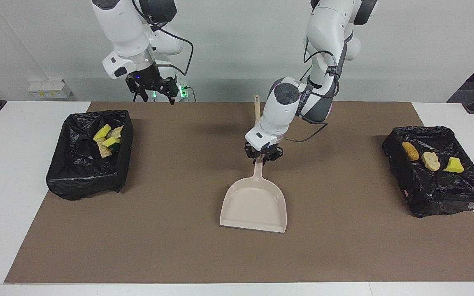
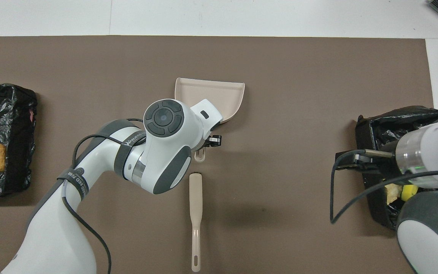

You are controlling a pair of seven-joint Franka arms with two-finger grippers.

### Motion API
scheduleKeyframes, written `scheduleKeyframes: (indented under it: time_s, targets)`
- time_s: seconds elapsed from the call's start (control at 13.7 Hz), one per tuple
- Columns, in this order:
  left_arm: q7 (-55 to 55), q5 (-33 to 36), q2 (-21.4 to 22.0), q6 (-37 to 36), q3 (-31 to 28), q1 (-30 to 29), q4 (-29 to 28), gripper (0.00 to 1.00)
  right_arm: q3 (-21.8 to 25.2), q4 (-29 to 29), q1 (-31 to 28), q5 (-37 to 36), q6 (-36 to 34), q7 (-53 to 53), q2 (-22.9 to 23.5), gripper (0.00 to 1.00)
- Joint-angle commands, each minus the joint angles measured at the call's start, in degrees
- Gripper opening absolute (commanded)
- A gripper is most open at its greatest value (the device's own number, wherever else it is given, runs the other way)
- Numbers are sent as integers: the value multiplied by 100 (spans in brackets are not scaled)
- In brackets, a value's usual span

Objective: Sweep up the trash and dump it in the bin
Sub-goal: 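Set the dustpan down with the left gripper while the right gripper withdraws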

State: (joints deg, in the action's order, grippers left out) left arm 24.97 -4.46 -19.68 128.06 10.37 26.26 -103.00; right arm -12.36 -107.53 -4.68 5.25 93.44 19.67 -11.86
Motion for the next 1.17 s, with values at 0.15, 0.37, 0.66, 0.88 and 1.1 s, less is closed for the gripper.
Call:
scheduleKeyframes:
  time_s: [0.15,0.37,0.66,0.88,1.1]
  targets:
    - [545,-47,-27,342,-114,213,-282,0,-109,1688,-200,-541,-747,2,1043,100]
    - [299,-3,-36,333,-123,177,-282,0,-92,2174,-217,-718,-915,2,1291,100]
    - [43,-12,139,141,-123,-103,-247,100,-91,2209,-209,-727,-854,2,1282,100]
    - [35,-11,464,-421,-211,-296,-168,100,-100,2174,-209,-718,-705,-16,1291,100]
    - [-18,-11,990,-1018,-211,-657,-141,100,197,2192,71,-840,-748,-25,1274,100]
